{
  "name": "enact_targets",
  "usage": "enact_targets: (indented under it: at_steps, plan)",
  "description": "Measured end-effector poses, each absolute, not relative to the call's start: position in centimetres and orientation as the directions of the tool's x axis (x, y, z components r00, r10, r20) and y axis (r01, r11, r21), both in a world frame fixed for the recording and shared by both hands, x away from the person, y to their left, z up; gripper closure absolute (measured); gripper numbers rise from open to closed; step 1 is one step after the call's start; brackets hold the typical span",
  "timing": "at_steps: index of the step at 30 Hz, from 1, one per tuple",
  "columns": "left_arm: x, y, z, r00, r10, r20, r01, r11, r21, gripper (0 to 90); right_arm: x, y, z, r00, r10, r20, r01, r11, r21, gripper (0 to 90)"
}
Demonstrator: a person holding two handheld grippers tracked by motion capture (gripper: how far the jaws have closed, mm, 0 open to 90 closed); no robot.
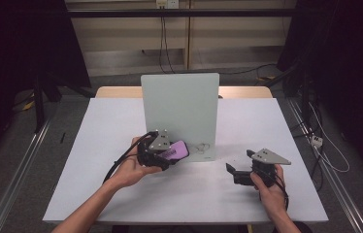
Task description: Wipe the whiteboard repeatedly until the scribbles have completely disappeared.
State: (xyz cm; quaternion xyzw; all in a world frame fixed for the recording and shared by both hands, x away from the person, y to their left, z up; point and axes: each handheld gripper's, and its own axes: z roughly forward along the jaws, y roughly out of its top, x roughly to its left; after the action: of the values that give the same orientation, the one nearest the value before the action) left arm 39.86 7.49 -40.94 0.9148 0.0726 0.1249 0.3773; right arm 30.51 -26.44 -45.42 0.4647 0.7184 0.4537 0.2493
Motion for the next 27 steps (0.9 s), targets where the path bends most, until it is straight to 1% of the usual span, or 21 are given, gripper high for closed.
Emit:
enact_targets:
  at_steps: [11,15,16,21,24,27]
  plan:
    - [40.1,8.3,-40.3,0.954,0.249,0.167,0.053,-0.689,0.722,41.2,30.5,-26.4,-45.4,-0.443,0.894,0.065,0.442,0.155,0.883,6.5]
    - [40.4,8.9,-39.8,0.951,0.262,0.163,0.057,-0.670,0.740,41.2,30.5,-26.4,-45.4,-0.443,0.894,0.064,0.443,0.156,0.883,6.5]
    - [40.5,9.2,-39.5,0.949,0.274,0.154,0.068,-0.657,0.751,41.2,30.5,-26.4,-45.4,-0.444,0.894,0.063,0.441,0.157,0.883,6.5]
    - [40.8,9.9,-38.6,0.941,0.300,0.160,0.071,-0.633,0.771,41.2,30.5,-26.4,-45.4,-0.443,0.894,0.063,0.442,0.156,0.883,6.5]
    - [41.1,11.1,-37.5,0.926,0.339,0.167,0.075,-0.598,0.798,41.3,30.5,-26.4,-45.4,-0.444,0.894,0.063,0.442,0.157,0.883,6.5]
    - [41.0,11.2,-37.5,0.925,0.340,0.171,0.073,-0.598,0.798,41.2,30.5,-26.4,-45.4,-0.444,0.894,0.063,0.442,0.158,0.883,6.5]
